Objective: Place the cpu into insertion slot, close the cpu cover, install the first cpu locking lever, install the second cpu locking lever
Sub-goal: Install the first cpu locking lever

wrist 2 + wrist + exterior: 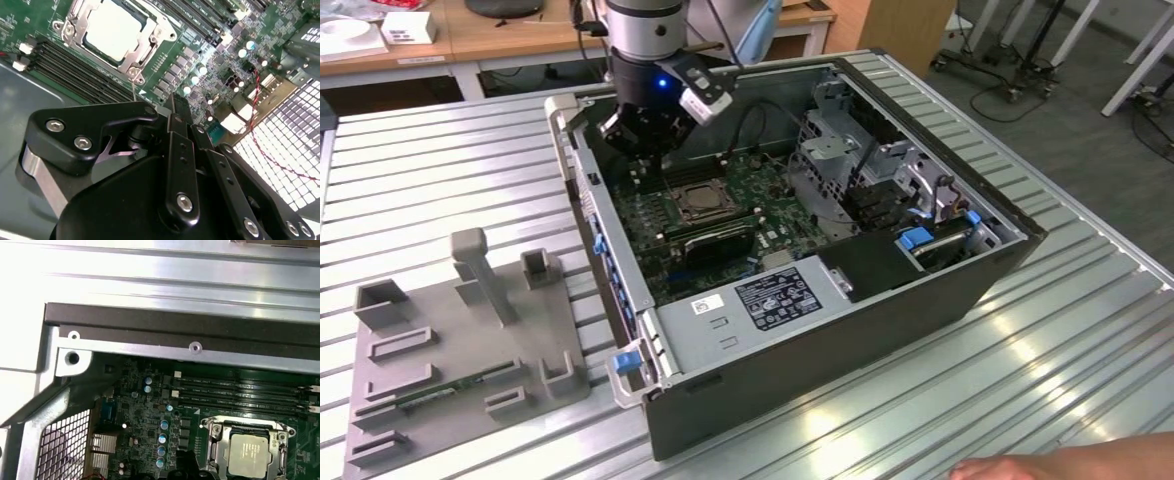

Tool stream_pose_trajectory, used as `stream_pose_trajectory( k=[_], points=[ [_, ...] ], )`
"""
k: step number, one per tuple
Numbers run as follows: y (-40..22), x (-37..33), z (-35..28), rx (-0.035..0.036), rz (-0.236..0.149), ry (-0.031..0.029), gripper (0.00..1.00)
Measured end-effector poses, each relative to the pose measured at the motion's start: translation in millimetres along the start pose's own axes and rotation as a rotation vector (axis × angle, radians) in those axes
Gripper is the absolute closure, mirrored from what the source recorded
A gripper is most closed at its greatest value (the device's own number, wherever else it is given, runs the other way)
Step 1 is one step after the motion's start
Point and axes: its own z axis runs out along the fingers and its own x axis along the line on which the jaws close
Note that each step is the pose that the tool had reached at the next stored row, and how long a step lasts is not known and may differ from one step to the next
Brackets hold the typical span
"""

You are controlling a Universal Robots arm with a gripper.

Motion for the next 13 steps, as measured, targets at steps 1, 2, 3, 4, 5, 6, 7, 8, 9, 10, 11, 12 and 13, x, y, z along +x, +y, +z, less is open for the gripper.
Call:
stream_pose_trajectory(
  k=[1,2,3,4,5,6,7,8,9,10,11,12,13],
  points=[
    [0.9,0.2,0.2,-0.0002,0.000,0.0000,0.89],
    [2.2,0.1,0.4,-0.0005,0.000,-0.0001,0.89],
    [3.8,0.0,0.7,-0.0007,0.000,-0.0002,0.89],
    [5.5,0.0,0.9,-0.0009,0.000,-0.0001,0.89],
    [7.2,-0.1,1.1,-0.0010,0.000,-0.0002,0.89],
    [8.8,-0.1,1.4,-0.0012,0.000,-0.0003,0.89],
    [10.3,0.0,1.5,-0.0014,0.000,-0.0002,0.89],
    [11.7,0.1,1.7,-0.0016,0.000,-0.0001,0.89],
    [13.0,0.2,1.9,-0.0018,0.000,-0.0002,0.89],
    [14.2,0.3,2.1,-0.0021,0.000,-0.0003,0.89],
    [15.3,0.4,2.3,-0.0024,0.000,-0.0003,0.89],
    [16.2,0.5,2.6,-0.0033,0.000,-0.0004,0.89],
    [17.0,0.5,2.8,-0.0045,0.000,-0.0005,0.89]
  ],
)
